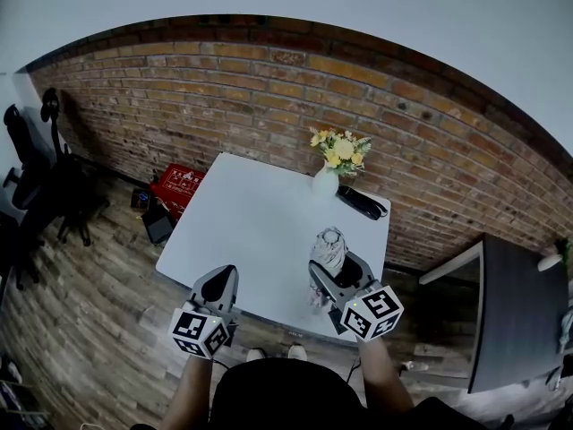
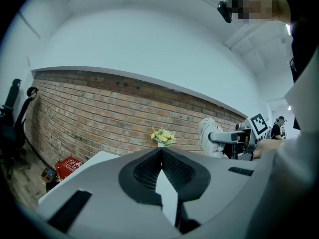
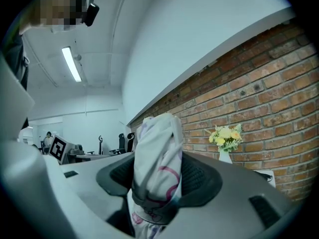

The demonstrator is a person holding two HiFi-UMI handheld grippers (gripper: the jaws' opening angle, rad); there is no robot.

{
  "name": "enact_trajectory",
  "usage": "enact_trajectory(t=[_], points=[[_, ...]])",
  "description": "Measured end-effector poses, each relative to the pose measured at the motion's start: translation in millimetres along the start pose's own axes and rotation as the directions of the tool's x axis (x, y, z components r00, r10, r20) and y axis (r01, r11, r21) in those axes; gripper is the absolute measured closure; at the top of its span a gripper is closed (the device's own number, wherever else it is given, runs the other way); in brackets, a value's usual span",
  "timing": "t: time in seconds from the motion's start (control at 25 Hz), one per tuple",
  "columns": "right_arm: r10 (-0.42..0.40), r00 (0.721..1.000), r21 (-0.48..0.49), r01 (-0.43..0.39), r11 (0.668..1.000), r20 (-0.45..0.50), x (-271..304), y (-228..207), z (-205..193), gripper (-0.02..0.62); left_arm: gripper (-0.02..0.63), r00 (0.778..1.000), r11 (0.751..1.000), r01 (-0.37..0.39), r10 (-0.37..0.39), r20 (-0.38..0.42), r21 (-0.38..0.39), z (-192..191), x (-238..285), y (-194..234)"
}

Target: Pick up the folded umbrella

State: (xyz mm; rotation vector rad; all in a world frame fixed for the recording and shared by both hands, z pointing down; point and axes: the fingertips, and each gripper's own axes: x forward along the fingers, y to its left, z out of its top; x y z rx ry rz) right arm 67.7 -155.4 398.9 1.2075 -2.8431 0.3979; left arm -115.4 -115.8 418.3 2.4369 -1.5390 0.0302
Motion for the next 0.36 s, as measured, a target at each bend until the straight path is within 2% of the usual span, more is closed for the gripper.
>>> enact_trajectory(t=[0.36], points=[[-0.018,1.000,-0.015,0.018,1.000,-0.006,1.6,1.8,-0.3,0.348,0.592,1.000,1.000,0.016,-0.016,0.003,0.001,0.7,0.0,3.3]])
